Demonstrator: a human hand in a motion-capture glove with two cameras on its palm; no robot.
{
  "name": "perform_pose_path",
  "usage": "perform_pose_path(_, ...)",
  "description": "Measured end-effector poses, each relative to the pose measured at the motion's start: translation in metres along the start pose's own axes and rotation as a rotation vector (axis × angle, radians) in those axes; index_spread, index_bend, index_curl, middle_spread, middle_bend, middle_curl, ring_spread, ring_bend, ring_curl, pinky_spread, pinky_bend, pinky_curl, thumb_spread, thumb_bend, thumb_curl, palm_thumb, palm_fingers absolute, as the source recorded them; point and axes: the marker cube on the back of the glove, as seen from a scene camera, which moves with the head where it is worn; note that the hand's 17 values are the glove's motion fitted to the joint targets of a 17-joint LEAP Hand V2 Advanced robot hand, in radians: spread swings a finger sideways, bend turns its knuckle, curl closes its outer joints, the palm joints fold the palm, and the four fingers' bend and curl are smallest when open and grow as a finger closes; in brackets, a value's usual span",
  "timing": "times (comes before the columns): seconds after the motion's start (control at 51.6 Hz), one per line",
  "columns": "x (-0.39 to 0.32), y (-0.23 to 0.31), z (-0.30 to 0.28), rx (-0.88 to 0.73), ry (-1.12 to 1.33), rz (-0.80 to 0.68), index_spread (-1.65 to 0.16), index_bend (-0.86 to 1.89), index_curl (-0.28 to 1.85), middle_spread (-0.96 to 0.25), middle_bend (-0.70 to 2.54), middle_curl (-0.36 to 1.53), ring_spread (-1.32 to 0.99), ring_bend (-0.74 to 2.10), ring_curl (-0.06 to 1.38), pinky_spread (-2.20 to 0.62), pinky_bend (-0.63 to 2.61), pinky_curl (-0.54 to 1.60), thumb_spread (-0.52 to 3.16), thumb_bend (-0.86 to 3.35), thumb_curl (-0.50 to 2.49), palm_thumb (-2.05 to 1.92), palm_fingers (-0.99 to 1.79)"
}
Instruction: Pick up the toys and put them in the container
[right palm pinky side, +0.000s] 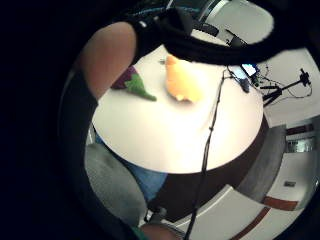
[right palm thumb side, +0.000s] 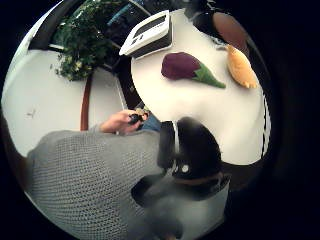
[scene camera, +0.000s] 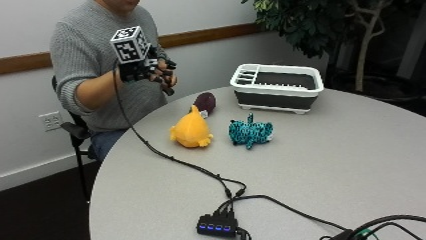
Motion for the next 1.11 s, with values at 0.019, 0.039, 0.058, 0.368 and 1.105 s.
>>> perform_pose_path(0.019,-0.003,-0.008,0.0,0.004,-0.006,-0.007,-0.37,0.35,0.31,-0.18,0.16,0.21,-0.15,0.25,0.16,0.06,0.62,0.27,1.5,0.04,0.23,0.02,0.09)
perform_pose_path(0.039,-0.006,-0.017,0.0,0.006,-0.013,-0.017,-0.37,0.35,0.31,-0.18,0.16,0.21,-0.15,0.26,0.16,0.06,0.63,0.28,1.5,0.04,0.23,0.02,0.09)
perform_pose_path(0.058,-0.008,-0.027,-0.001,0.006,-0.023,-0.029,-0.37,0.34,0.31,-0.18,0.16,0.21,-0.15,0.26,0.16,0.06,0.64,0.28,1.5,0.04,0.23,0.02,0.09)
perform_pose_path(0.368,-0.043,-0.158,0.014,-0.046,0.055,-0.091,-0.37,0.16,0.31,-0.18,0.16,0.23,-0.15,0.37,0.22,0.05,0.83,0.35,1.48,0.01,0.27,0.01,0.03)
perform_pose_path(1.105,-0.022,-0.142,0.195,-0.287,0.136,-0.07,-0.35,0.06,0.2,-0.17,0.19,0.28,-0.19,0.76,0.35,-0.03,1.15,0.41,1.39,0.01,0.33,0.15,0.02)
